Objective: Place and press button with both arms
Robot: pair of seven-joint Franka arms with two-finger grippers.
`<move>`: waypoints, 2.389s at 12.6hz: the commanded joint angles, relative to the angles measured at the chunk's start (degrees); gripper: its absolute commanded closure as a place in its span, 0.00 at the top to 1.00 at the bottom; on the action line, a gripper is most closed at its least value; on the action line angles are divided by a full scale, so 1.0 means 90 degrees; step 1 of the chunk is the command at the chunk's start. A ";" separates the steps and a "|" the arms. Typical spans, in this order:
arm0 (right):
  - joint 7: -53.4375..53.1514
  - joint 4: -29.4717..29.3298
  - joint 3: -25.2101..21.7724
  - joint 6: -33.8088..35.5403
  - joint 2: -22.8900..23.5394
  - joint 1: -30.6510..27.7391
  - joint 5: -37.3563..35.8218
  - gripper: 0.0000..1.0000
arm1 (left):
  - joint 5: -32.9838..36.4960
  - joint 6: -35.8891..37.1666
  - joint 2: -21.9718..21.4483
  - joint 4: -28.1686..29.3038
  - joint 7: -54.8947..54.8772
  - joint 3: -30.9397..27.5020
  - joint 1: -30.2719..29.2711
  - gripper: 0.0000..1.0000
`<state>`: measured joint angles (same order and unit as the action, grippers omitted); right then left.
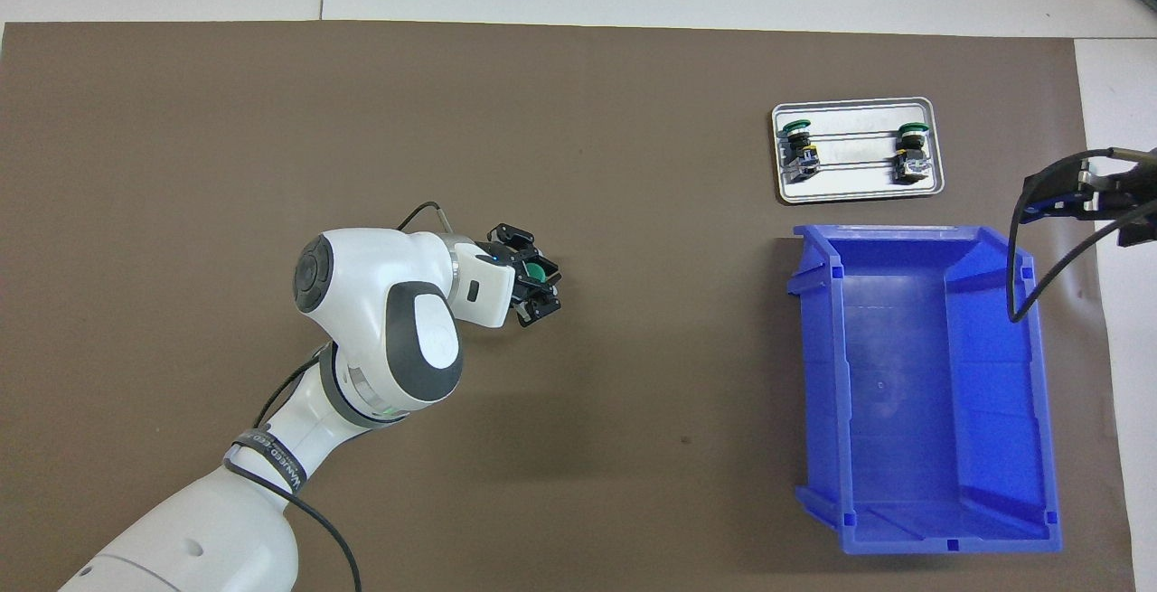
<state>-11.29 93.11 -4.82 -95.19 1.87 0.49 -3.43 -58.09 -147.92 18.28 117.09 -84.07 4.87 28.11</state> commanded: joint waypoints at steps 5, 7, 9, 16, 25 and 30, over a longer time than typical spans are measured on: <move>0.0034 0.0231 0.0047 -0.0156 -0.0179 -0.0074 0.0098 1.00 | -0.0254 -0.0156 -0.0205 0.0242 -0.0170 0.0035 0.0011 0.55; 0.0034 0.0231 0.0047 -0.0156 -0.0179 -0.0074 0.0098 1.00 | -0.0274 -0.0195 -0.0205 0.0232 -0.0141 0.0035 0.0021 0.58; 0.0034 0.0231 0.0047 -0.0156 -0.0179 -0.0074 0.0098 1.00 | -0.0275 -0.0205 -0.0205 0.0213 -0.0121 0.0045 0.0021 0.64; 0.0034 0.0231 0.0047 -0.0156 -0.0179 -0.0074 0.0098 1.00 | -0.0275 -0.0263 -0.0332 0.0076 0.0190 0.0054 0.0021 0.69; 0.0034 0.0231 0.0047 -0.0156 -0.0179 -0.0074 0.0098 1.00 | -0.0226 -0.0342 -0.0898 -0.0491 0.2494 -0.0004 -0.0056 0.69; 0.0024 0.0338 0.0037 -0.0320 -0.0237 -0.0006 0.0098 1.00 | -0.0216 -0.0293 -0.1104 -0.0675 0.3781 -0.0033 -0.0272 0.67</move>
<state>-11.29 93.22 -4.77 -95.47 1.85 0.55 -3.43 -59.75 -150.54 9.08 111.81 -54.97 4.32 26.40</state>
